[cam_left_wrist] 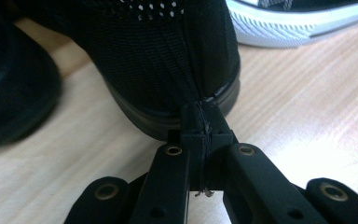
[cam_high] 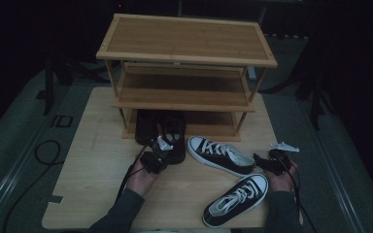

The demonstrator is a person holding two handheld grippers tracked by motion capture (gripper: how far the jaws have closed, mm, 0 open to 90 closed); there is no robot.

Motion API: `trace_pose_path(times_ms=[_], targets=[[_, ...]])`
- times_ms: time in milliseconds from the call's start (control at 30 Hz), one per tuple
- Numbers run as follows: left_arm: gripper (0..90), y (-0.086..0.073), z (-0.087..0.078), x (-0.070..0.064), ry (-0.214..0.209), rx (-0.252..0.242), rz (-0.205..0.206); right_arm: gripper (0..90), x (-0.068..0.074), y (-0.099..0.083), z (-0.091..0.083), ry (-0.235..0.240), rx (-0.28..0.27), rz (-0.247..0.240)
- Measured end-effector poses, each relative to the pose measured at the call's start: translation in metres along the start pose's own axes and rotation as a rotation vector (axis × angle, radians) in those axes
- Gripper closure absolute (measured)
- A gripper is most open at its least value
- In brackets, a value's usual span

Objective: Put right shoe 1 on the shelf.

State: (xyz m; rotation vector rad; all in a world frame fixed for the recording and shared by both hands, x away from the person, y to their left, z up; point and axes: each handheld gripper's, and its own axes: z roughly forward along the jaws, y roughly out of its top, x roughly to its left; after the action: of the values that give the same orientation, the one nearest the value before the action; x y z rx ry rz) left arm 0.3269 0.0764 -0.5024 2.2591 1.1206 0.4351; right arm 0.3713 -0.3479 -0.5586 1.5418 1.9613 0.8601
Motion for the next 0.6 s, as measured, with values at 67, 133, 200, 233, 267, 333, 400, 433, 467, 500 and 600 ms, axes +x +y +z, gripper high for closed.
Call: trace_pose_path(times_ms=[67,133,200,233,267,333,400,433,467,500,600], targets=[[88.9,0.000,0.000,-0.002,0.001,0.008,0.007,25.9,0.000,0.000,0.000,0.000,0.000,0.000],[89.0,-0.001,0.002,-0.005,-0.031,0.018,0.010,25.9,0.000,0.000,0.000,0.000,0.000,0.000],[89.0,-0.002,0.005,-0.011,-0.053,0.032,0.028,25.9,0.000,0.000,0.000,0.000,0.001,0.000],[89.0,-0.003,0.007,-0.014,-0.057,0.044,0.038,25.9,0.000,0.000,0.000,0.000,0.001,0.000],[89.0,-0.003,0.010,-0.016,-0.059,0.055,0.044,25.9,0.000,0.000,0.000,0.000,0.001,-0.001],[89.0,-0.003,0.016,-0.018,-0.065,0.079,0.056,25.9,0.000,0.000,0.000,0.000,0.001,0.000],[89.0,-0.005,0.022,-0.020,-0.062,0.100,0.065,25.9,0.000,0.000,0.000,0.000,0.000,0.000],[89.0,-0.005,0.024,-0.021,-0.053,0.109,0.072,25.9,0.000,0.000,0.000,0.000,0.000,0.000],[89.0,-0.005,0.027,-0.021,-0.043,0.113,0.070,25.9,0.000,0.000,0.000,0.000,0.000,0.000],[89.0,-0.005,0.028,-0.019,-0.043,0.113,0.063,25.9,0.000,0.000,0.000,0.000,0.000,0.000],[89.3,-0.003,0.028,-0.017,-0.040,0.101,0.057,25.9,0.000,0.000,0.000,0.000,0.000,0.000]])
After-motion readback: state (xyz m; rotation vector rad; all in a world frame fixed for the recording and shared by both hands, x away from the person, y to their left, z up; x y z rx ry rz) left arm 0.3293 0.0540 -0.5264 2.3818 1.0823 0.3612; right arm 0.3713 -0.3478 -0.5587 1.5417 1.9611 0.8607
